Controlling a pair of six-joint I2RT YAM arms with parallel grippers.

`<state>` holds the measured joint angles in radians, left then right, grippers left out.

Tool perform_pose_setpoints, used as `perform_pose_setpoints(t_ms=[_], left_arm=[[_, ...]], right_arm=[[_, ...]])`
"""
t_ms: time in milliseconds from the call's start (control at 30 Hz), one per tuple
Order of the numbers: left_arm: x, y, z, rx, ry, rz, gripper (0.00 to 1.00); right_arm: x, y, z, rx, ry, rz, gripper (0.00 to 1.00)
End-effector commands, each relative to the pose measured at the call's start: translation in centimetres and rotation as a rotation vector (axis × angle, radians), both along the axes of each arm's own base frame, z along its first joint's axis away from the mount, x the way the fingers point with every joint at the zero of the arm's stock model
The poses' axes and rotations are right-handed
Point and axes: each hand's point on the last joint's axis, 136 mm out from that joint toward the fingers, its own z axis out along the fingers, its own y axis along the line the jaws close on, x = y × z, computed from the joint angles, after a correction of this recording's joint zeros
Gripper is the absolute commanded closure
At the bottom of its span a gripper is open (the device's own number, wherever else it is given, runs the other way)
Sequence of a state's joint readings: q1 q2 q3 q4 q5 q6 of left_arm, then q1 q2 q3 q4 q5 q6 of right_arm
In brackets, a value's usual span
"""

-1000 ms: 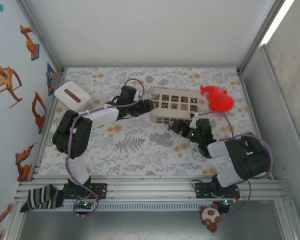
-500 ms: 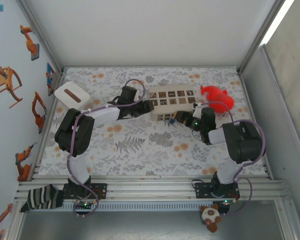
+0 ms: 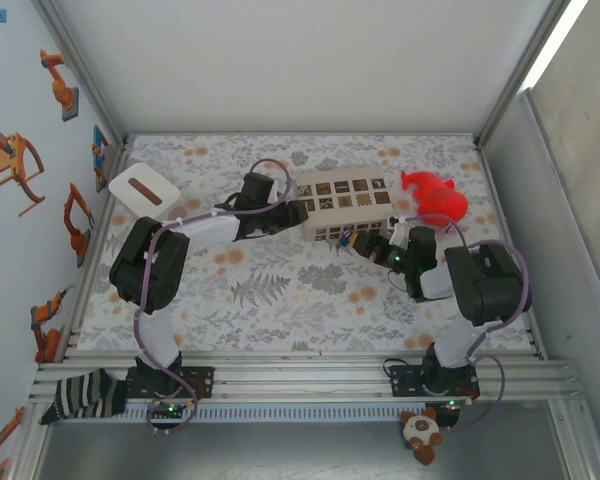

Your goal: Unlock the padlock with the key

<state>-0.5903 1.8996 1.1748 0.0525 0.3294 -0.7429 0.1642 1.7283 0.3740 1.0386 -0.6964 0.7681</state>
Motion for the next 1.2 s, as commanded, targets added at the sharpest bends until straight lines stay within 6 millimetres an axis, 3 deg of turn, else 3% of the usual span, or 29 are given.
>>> perform_pose_setpoints(t_ms=[0, 367, 600, 933, 1167], left_arm=[[-1.9, 1.1, -2.4, 0.087, 0.069, -0.007, 0.38], [-1.9, 1.3, -2.1, 0.095, 0.062, -0.007, 0.38], [-2.0, 1.2, -2.1, 0.093, 0.063, -0.009, 0.38], [-2.1, 1.0, -2.0, 0.088, 0.062, -0.014, 0.38], [-2.1, 0.9, -1.8, 0.085, 0.062, -0.015, 0.38]], right_arm=[[0.8, 0.8, 1.7, 0.076, -0.068, 0.016, 0.31], [3.4, 2.6, 1.1, 0.085, -0.077, -0.001, 0.35], [4.2, 2.4, 0.5, 0.074, -0.079, -0.046, 0.36], [3.3, 4.4, 1.0, 0.134, -0.093, 0.052, 0.43], [2.7, 4.3, 1.3, 0.125, -0.108, 0.062, 0.5]])
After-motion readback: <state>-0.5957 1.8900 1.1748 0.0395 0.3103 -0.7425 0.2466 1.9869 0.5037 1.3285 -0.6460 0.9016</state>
